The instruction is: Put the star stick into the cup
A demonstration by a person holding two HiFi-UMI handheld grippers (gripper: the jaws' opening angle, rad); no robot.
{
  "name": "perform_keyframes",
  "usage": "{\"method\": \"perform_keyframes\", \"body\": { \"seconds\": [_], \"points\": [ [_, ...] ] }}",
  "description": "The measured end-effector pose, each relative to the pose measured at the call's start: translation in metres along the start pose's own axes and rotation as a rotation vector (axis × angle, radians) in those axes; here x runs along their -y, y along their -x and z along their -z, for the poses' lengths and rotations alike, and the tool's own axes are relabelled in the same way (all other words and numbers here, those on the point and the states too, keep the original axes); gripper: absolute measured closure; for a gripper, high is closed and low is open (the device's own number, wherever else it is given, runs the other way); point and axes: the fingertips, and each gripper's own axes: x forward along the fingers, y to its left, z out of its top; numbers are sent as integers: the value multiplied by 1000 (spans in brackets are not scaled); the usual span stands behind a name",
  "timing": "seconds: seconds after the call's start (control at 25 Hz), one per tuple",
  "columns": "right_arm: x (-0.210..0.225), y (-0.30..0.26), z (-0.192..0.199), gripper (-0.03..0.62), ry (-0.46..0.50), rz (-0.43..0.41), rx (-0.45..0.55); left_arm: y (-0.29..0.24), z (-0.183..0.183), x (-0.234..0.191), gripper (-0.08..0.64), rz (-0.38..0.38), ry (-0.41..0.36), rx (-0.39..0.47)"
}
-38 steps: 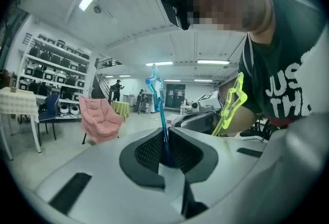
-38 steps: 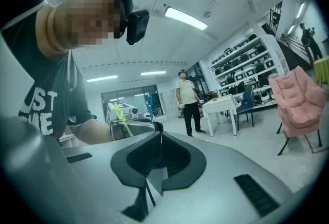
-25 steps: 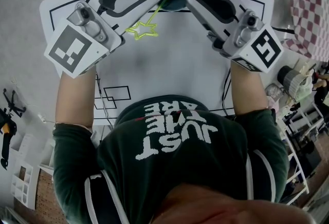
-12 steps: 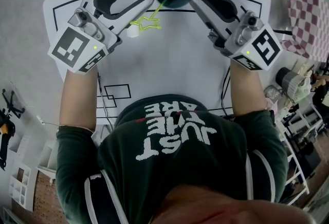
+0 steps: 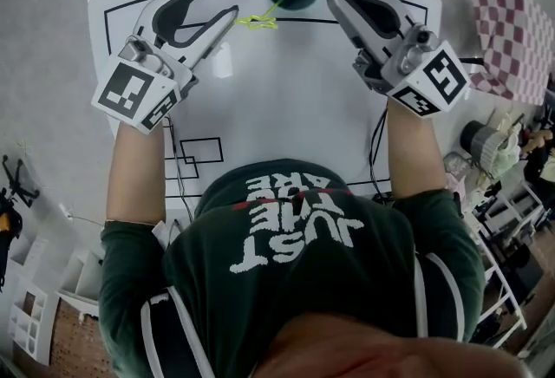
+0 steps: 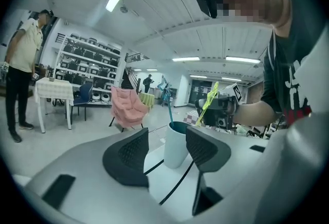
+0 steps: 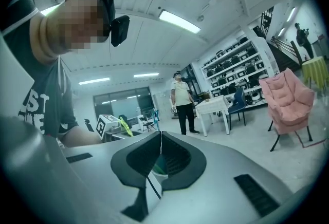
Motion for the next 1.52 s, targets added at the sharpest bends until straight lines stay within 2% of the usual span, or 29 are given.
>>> {"method": "perform_keyframes", "body": {
  "seconds": [0.12,0.28,0.52,0.64,0.84,1.04,1.36,1.52],
  "points": [
    [-3,6,-11,558,-2,17,6,13,-10,0,352,-30,6,19],
    [-12,14,-22,558,-6,44,3,37,-24,4,445,-56,17,56],
    [-53,26,-45,558,-21,83,5,94,-52,32,533,-64,16,119],
    [-60,28,-48,558,-22,102,2,103,-54,41,547,-41,12,134],
    [-84,33,-55,558,-36,131,-4,129,-61,54,551,-22,49,152],
    [-112,32,-66,558,-48,151,-6,163,-71,63,551,-7,30,180],
    [-189,29,-92,558,-40,176,-3,247,-86,68,551,8,-2,222],
    [-218,37,-97,558,-52,203,13,279,-83,74,551,34,11,238]
  ]
}}
